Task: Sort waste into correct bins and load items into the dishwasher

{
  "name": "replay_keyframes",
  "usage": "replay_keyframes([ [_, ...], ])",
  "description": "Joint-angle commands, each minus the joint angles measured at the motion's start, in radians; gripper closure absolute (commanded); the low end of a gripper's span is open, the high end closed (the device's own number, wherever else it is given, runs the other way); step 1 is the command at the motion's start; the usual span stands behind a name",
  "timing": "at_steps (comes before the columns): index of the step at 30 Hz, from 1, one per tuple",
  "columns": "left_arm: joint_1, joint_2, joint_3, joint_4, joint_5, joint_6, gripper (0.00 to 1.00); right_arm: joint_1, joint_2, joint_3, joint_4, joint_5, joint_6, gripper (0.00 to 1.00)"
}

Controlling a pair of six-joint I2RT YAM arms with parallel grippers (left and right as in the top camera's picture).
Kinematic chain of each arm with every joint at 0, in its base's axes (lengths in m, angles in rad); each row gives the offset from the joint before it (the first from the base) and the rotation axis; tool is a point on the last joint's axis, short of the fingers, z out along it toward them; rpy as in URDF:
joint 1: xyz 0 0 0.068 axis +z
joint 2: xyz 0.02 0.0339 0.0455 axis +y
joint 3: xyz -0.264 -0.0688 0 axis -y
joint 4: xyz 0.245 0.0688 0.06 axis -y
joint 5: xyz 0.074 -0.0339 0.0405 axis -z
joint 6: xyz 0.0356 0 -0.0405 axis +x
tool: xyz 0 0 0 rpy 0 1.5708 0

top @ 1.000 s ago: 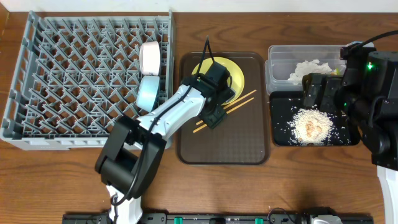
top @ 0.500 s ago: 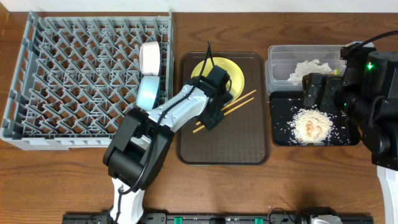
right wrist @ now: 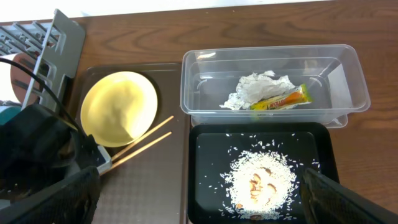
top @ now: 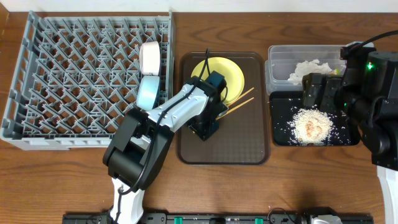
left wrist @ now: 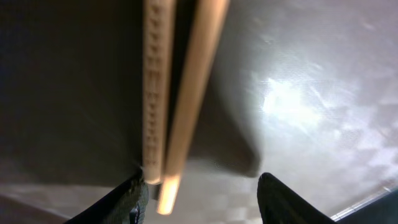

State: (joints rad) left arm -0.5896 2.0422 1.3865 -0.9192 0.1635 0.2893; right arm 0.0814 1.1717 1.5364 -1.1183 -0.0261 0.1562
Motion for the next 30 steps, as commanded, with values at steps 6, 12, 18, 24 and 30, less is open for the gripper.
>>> replay_keyframes([
  [6, -0.003, -0.006, 0.116, -0.081, 0.089, -0.03, 0.43, -0.009, 0.001, 0.003, -0.001, 0.007, 0.004, 0.01],
  [12, -0.003, -0.024, 0.297, -0.091, 0.086, -0.104, 0.43, -0.009, 0.001, 0.003, -0.001, 0.007, 0.004, 0.01],
  [18, 0.0, -0.021, 0.314, 0.072, -0.115, -0.453, 0.42, -0.009, 0.001, 0.003, -0.001, 0.007, 0.003, 0.01],
  [24, 0.0, -0.021, 0.314, 0.11, -0.356, -0.804, 0.42, -0.009, 0.001, 0.003, -0.001, 0.007, 0.003, 0.01],
  [30, 0.002, -0.02, 0.282, 0.111, -0.425, -0.975, 0.46, -0.009, 0.001, 0.003, -0.001, 0.007, 0.004, 0.01],
])
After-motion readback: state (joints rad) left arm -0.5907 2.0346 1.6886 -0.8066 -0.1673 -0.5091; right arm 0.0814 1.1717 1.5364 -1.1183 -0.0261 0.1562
